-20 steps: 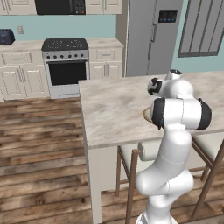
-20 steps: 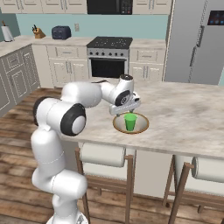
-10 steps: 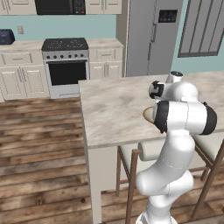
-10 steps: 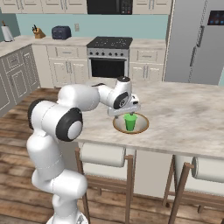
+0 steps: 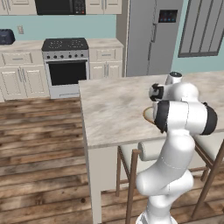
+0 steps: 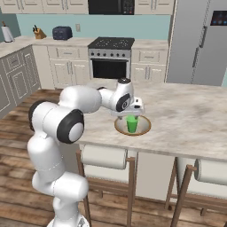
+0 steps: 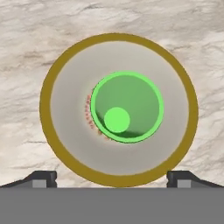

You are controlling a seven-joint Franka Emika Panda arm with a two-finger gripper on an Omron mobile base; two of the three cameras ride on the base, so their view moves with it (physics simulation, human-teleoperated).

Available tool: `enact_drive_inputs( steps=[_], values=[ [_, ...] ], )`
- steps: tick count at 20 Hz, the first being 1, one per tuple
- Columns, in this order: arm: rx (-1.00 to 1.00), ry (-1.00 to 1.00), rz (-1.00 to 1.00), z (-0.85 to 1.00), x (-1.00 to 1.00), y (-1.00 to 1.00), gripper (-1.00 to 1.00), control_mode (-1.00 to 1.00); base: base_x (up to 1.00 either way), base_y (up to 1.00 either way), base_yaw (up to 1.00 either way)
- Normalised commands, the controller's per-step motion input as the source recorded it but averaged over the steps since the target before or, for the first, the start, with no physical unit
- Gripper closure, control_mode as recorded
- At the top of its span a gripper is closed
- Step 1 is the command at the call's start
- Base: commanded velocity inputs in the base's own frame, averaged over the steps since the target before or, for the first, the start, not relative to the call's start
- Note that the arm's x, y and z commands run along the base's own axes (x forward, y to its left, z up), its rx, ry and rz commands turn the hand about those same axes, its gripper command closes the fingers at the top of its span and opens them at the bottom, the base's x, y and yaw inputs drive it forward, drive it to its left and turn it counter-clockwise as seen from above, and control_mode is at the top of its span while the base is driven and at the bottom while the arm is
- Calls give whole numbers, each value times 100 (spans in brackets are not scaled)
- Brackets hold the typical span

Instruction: Place the cup inside the bowl on the dining table and move the bowl to any counter.

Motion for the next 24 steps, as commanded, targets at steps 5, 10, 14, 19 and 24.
enact_drive_inputs(
  steps=[5,10,14,19,24],
  values=[
    [14,0,-30,0,4,-29,-100,-100,0,0,0],
    [13,0,-27,0,1,-41,-100,-100,0,0,0],
    [10,1,-24,1,0,-43,-100,-100,0,0,0],
    [10,0,-12,0,0,-41,-100,-100,0,0,0],
    [12,0,-1,0,0,-28,-100,-100,0,0,0]
  ],
)
